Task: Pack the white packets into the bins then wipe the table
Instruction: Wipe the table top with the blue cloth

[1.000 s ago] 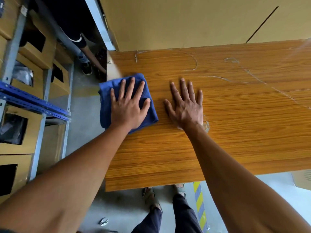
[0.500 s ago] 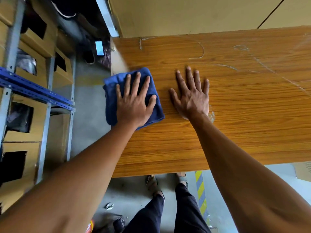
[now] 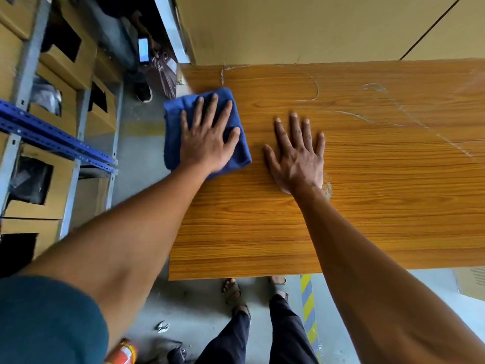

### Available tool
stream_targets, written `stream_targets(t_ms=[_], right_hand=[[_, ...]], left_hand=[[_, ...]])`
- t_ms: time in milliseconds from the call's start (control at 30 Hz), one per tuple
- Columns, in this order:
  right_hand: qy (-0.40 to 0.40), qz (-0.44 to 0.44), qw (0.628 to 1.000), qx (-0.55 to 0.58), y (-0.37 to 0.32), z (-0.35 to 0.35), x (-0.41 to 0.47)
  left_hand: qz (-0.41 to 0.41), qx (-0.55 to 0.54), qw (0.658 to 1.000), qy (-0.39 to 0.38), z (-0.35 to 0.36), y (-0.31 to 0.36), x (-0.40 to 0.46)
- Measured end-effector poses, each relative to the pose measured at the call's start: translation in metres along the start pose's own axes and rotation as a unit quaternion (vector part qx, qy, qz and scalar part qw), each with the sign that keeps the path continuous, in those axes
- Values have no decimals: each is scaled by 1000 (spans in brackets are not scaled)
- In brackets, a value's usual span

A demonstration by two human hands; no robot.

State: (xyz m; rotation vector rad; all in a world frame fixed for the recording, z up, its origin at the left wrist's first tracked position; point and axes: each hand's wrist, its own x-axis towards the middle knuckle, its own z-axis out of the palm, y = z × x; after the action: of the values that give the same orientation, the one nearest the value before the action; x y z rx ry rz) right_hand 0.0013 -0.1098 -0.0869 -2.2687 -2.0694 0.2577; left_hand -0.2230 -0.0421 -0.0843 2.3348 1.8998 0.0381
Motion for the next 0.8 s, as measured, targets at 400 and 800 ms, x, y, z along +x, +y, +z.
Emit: stream_targets(t_ms=[400, 800], right_hand=[[4, -4, 1000, 7, -2, 0, 0], [12, -3, 1000, 11, -2, 0, 3]], left_hand=[[-52, -12, 998, 19, -4, -6, 27], [-11, -4, 999, 38, 6, 12, -45]])
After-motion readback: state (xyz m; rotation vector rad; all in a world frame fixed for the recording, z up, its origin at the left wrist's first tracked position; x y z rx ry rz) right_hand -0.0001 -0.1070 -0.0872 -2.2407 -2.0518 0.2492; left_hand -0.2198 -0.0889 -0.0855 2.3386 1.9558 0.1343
